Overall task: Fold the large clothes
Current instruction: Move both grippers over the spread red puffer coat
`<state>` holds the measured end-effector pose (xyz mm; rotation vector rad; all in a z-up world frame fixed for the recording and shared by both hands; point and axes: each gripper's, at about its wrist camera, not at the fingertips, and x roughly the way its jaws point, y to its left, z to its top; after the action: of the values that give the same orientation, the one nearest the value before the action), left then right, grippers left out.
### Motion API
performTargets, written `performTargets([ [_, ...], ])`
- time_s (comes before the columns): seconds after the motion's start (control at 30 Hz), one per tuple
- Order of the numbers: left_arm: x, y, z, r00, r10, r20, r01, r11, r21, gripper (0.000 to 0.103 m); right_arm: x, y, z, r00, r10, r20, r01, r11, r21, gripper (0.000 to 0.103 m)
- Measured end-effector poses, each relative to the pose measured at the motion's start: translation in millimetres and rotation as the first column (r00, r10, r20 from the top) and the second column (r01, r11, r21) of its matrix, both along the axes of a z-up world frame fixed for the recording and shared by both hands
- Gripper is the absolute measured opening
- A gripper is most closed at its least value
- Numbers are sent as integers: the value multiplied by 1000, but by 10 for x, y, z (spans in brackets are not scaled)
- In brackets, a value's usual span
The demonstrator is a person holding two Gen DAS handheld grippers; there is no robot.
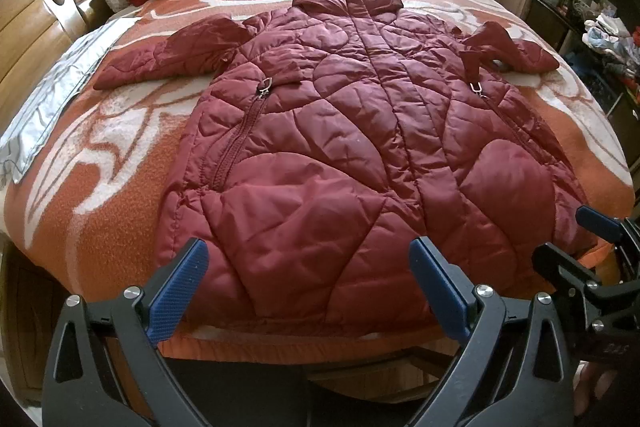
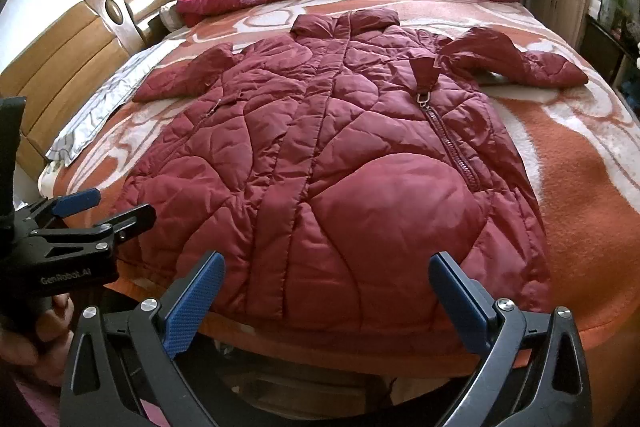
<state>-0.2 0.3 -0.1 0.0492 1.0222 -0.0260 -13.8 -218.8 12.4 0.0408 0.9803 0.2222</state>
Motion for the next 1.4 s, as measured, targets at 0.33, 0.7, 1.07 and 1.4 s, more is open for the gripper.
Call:
performTargets([
  [0.33, 9, 9, -55, 1000, -2, -9, 2, 1000, 3, 101, 24, -14, -4, 1000, -1, -2, 1, 1000, 10, 102],
  [0.7, 172, 42, -121, 1000, 8, -28, -7, 1000, 9, 101, 189, -195, -79, 998, -26, 53, 25, 999, 25, 102],
  [1.07, 522, 65, -99, 998, 1, 64, 2, 999, -41, 101, 548, -675, 3, 985, -123, 123, 111, 988, 103, 102],
  [1.4, 955, 7, -89, 999, -10, 50, 13, 997, -70, 101, 988, -1299, 106, 972, -227, 61, 216, 964, 155, 102],
])
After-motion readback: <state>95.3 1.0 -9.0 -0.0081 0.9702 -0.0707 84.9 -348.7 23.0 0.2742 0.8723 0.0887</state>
